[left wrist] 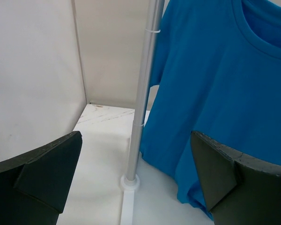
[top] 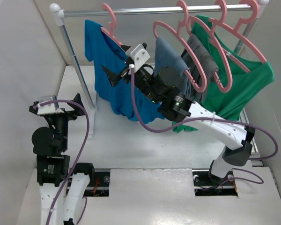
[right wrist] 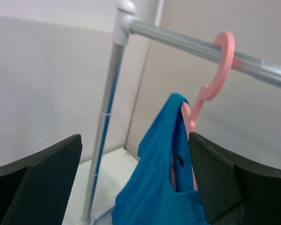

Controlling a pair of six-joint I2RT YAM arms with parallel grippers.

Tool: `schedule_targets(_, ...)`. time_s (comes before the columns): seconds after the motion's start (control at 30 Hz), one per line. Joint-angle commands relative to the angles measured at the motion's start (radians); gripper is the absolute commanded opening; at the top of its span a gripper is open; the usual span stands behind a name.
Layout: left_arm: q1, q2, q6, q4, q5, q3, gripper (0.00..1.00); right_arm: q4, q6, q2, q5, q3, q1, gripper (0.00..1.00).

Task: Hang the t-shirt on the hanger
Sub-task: Hang the hanger with tshirt onto the clothesline

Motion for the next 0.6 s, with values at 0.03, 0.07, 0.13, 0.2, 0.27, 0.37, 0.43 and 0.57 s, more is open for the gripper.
schedule_targets(0.03, 0.004, -0.011, 0.019, 0.038, 0.025, -0.016, 1.00, -0.047, 0.015, -0.089, -0.169, 0.006, 0.019, 1.00)
schedule_targets(0.07, 0.004, -0.011, 0.019, 0.038, 0.025, -0.025, 1.00, -0.067, 0.015, -0.112, -0.185, -0.005, 0.019, 1.00)
schedule_targets(0.13, 0.004, -0.011, 0.032, 0.029, 0.034, -0.035, 1.00, -0.081, 0.015, -0.135, -0.235, -0.018, 0.019, 1.00)
schedule_targets(0.2, 0.004, -0.011, 0.042, 0.029, 0.035, -0.044, 1.00, -0.102, 0.015, -0.177, -0.271, -0.048, 0.028, 1.00)
schedule_targets(0.27, 0.004, -0.011, 0.052, 0.020, 0.035, -0.056, 1.00, -0.111, 0.015, -0.212, -0.298, -0.084, 0.028, 1.00)
schedule_targets(0.37, 0.004, -0.011, 0.091, 0.006, 0.044, -0.079, 1.00, -0.179, 0.015, -0.309, -0.233, -0.196, 0.028, 1.00)
schedule_targets(0.43, 0.004, -0.025, 0.102, -0.005, 0.053, -0.116, 1.00, -0.231, 0.015, -0.401, -0.185, -0.322, 0.028, 0.97)
schedule_targets(0.57, 0.004, -0.050, 0.143, -0.025, 0.044, -0.174, 1.00, -0.251, 0.078, -0.556, -0.098, -0.511, 0.050, 0.77)
